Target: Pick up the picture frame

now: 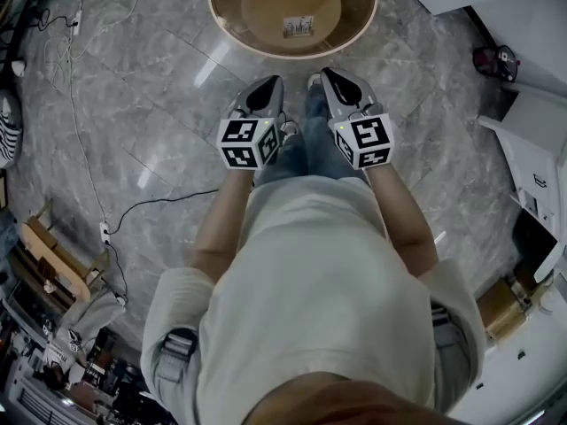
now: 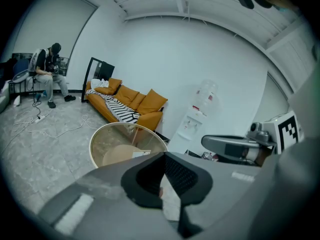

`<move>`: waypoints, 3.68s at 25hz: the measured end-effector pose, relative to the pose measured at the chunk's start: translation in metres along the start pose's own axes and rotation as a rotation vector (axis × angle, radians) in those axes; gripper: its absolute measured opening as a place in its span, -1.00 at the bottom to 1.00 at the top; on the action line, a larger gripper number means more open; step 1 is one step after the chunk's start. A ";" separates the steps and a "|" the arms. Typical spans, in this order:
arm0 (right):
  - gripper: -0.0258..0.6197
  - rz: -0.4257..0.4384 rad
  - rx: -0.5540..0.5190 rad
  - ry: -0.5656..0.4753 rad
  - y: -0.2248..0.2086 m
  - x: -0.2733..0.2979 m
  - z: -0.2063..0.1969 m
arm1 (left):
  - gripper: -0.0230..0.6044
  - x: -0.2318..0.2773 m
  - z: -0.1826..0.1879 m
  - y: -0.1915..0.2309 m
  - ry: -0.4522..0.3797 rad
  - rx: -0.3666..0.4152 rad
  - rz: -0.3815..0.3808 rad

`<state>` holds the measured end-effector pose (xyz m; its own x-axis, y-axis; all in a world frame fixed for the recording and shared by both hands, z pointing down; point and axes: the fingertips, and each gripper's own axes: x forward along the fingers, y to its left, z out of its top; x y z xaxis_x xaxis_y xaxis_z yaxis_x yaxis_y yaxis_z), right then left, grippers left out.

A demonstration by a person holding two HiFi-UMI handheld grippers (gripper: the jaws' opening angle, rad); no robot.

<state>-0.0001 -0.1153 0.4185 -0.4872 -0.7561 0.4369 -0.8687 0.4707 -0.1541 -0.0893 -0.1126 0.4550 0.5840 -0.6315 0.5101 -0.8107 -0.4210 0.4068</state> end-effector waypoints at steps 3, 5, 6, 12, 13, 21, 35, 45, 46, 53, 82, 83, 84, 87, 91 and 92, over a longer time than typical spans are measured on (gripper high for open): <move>-0.92 0.014 -0.015 0.035 -0.017 0.023 -0.014 | -0.93 0.027 -0.007 0.015 0.016 -0.027 0.024; -0.92 0.025 -0.024 0.059 -0.028 0.039 -0.022 | -0.93 0.043 -0.011 0.026 0.027 -0.063 0.044; -0.92 0.031 -0.026 0.069 -0.033 0.048 -0.026 | -0.93 0.051 -0.013 0.033 0.031 -0.078 0.053; -0.92 0.064 -0.032 0.127 -0.060 0.097 -0.057 | -0.93 0.097 -0.028 0.068 0.076 -0.102 0.107; -0.92 0.069 -0.030 0.137 -0.064 0.105 -0.063 | -0.93 0.103 -0.032 0.074 0.085 -0.105 0.114; -0.92 0.058 0.010 0.227 -0.094 0.150 -0.116 | -0.92 0.151 -0.067 0.106 0.174 -0.112 0.151; -0.45 0.048 0.094 0.355 -0.136 0.220 -0.199 | -0.39 0.236 -0.126 0.143 0.294 -0.066 0.164; -0.24 0.073 0.109 0.397 -0.140 0.258 -0.232 | -0.20 0.275 -0.144 0.162 0.317 -0.008 0.126; -0.24 0.076 0.105 0.400 -0.141 0.261 -0.234 | -0.20 0.278 -0.144 0.162 0.319 -0.008 0.120; -0.31 0.108 0.074 0.404 -0.139 0.273 -0.239 | -0.21 0.293 -0.144 0.165 0.305 -0.017 0.113; -0.35 0.008 0.052 0.257 -0.084 0.159 -0.135 | -0.32 0.176 -0.074 0.082 0.181 0.007 0.101; -0.35 0.004 0.051 0.249 -0.081 0.153 -0.131 | -0.32 0.170 -0.071 0.078 0.174 0.012 0.097; -0.36 -0.001 0.049 0.243 -0.078 0.147 -0.126 | -0.32 0.164 -0.068 0.074 0.168 0.019 0.094; -0.36 -0.009 0.042 0.224 -0.066 0.130 -0.113 | -0.32 0.145 -0.059 0.062 0.153 0.037 0.086; -0.36 -0.017 0.032 0.193 -0.053 0.108 -0.094 | -0.32 0.120 -0.046 0.048 0.127 0.066 0.080; -0.36 -0.020 0.030 0.186 -0.050 0.103 -0.090 | -0.32 0.114 -0.043 0.044 0.122 0.074 0.078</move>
<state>0.0015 -0.1754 0.5510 -0.4474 -0.6669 0.5958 -0.8816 0.4408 -0.1687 -0.0562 -0.1752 0.5632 0.5160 -0.5826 0.6280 -0.8522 -0.4232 0.3076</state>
